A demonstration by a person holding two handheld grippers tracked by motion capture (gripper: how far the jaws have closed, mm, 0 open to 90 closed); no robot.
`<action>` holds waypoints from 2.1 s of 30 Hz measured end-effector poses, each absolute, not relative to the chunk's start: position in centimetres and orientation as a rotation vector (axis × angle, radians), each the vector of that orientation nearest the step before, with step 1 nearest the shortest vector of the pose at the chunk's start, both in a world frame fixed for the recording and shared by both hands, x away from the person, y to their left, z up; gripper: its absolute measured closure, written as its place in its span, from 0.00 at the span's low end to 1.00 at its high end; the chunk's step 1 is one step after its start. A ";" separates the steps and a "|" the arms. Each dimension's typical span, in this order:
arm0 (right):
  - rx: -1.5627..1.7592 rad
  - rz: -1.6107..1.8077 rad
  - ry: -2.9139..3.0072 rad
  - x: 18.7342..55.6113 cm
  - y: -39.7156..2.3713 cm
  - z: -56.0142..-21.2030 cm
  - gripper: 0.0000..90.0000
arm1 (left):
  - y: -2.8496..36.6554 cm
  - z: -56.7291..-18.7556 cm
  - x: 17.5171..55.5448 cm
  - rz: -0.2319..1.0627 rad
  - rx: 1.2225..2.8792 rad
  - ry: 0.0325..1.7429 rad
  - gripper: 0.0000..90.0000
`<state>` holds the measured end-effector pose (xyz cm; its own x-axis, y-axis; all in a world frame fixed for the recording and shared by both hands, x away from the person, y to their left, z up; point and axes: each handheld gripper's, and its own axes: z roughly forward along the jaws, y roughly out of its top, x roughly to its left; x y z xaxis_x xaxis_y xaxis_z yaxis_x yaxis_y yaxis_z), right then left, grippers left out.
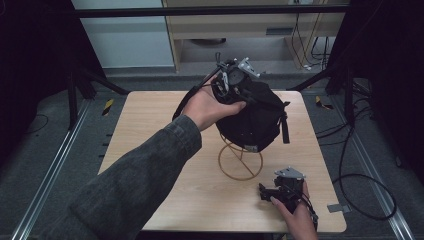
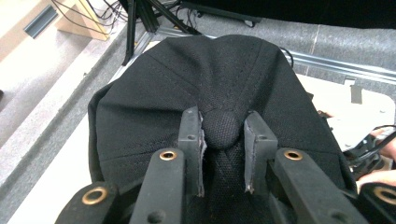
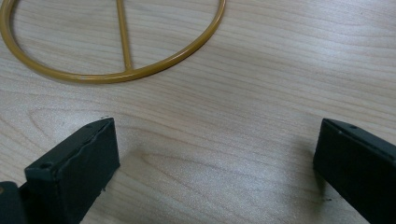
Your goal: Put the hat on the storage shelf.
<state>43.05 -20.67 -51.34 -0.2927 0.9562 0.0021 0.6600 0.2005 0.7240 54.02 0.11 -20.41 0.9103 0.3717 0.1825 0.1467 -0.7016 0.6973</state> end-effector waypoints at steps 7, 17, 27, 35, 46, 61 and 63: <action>1.505 0.871 2.028 43.0 -20.7 -51.3 0.00 | -0.1 -21.3 54.4 0.402 2.363 0.376 0.80; 1.505 0.872 2.028 43.0 -20.7 -51.3 0.00 | -0.7 -22.5 54.6 0.390 2.382 0.377 0.80; 1.501 0.871 2.028 43.0 -20.7 -51.3 0.00 | -1.3 -23.5 54.7 0.392 2.400 0.380 0.79; 1.500 0.871 2.028 43.1 -20.7 -51.3 0.00 | -1.5 -23.7 54.7 0.393 2.404 0.374 0.79; 1.500 0.871 2.028 43.0 -20.7 -51.3 0.00 | -1.6 -24.0 54.6 0.401 2.397 0.371 0.75; 1.500 0.871 2.029 43.0 -20.7 -51.3 0.00 | -0.8 -24.3 53.7 0.491 2.328 0.383 0.33; 1.500 0.871 2.029 43.0 -20.7 -51.3 0.00 | -0.7 -24.1 53.5 0.488 2.320 0.382 0.30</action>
<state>43.05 -20.67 -51.34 -0.2932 0.9560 0.0004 0.6589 0.2018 0.7246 53.48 -0.70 -24.11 0.8843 0.4039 0.2341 0.1299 -0.6946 0.7076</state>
